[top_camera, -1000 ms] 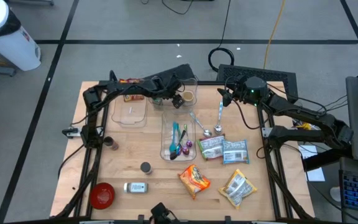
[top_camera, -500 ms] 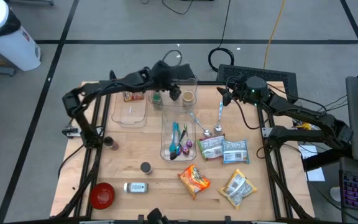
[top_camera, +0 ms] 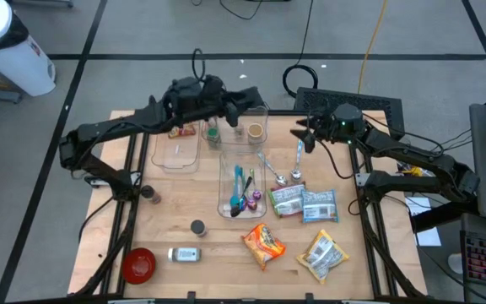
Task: Pick & Place Food Item
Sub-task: Put the right white blue spoon into the bottom right transparent bin
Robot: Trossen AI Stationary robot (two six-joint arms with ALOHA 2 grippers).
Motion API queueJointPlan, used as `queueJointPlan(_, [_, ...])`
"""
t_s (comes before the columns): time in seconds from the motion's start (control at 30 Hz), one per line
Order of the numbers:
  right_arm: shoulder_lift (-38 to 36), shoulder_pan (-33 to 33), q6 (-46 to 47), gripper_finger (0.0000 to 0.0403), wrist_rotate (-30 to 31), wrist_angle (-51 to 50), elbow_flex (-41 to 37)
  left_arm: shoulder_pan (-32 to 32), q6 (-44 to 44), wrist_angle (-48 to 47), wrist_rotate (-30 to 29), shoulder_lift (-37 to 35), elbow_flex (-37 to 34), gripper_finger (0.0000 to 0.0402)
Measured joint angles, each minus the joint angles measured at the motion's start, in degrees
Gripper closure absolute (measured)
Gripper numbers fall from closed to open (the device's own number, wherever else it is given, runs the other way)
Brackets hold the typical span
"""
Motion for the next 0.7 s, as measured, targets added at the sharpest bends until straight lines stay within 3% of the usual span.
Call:
queueJointPlan(0.13, [0.0,0.3,-3.0,0.0165,-7.9,-3.5,0.0,-6.4,-2.4,0.8,-5.5,0.2,0.0,0.0147])
queueJointPlan(0.37, [0.0,2.2,-2.1,0.0165,-7.9,-16.0,0.0,-16.3,-3.2,0.9,-18.6,0.6,0.0,0.0147])
queueJointPlan(0.47, [0.0,4.6,-0.8,0.0165,-1.6,-21.1,0.0,-18.5,-3.2,-0.3,-21.5,0.7,0.0,0.0147])
queueJointPlan(0.7, [3.1,10.5,8.1,0.0165,24.5,-27.9,0.0,-19.5,-3.4,-0.4,-21.4,0.7,0.0,0.0147])
